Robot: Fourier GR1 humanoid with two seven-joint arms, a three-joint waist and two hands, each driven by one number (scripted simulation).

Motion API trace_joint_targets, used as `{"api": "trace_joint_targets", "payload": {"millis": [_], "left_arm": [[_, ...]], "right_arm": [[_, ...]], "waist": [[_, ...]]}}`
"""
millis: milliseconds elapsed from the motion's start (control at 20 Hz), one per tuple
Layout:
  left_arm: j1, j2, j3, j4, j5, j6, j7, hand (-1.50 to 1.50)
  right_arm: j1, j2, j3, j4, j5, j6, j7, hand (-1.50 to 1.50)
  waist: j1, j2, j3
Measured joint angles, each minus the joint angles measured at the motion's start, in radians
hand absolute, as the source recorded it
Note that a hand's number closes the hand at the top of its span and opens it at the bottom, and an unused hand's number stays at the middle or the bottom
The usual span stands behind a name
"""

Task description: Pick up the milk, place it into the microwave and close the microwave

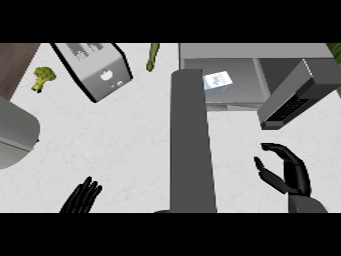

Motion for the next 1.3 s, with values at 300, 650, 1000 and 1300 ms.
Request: {"api": "trace_joint_targets", "payload": {"millis": [300, 650, 1000, 1300], "left_arm": [[-0.106, -0.023, -0.074, 0.074, -0.136, 0.038, 0.008, 1.5], [-0.247, -0.1, -0.135, 0.187, -0.209, 0.125, 0.06, 1.5], [-0.469, -0.121, -0.142, 0.391, -0.25, 0.205, 0.071, 1.5], [-0.606, -0.129, -0.254, 0.533, -0.288, 0.146, 0.204, 1.5]], "right_arm": [[0.118, -0.067, -0.022, -0.103, -0.054, 0.073, 0.03, -1.5], [0.213, -0.133, -0.065, -0.17, -0.124, 0.146, 0.049, -1.5], [0.267, -0.19, -0.084, -0.196, -0.163, 0.19, 0.063, -1.5], [0.282, -0.232, -0.083, -0.225, -0.19, 0.229, 0.085, -1.5]], "waist": [[-0.002, 0.0, 0.0], [0.002, 0.002, 0.0], [-0.002, 0.004, 0.001], [-0.015, 0.005, 0.001]]}}
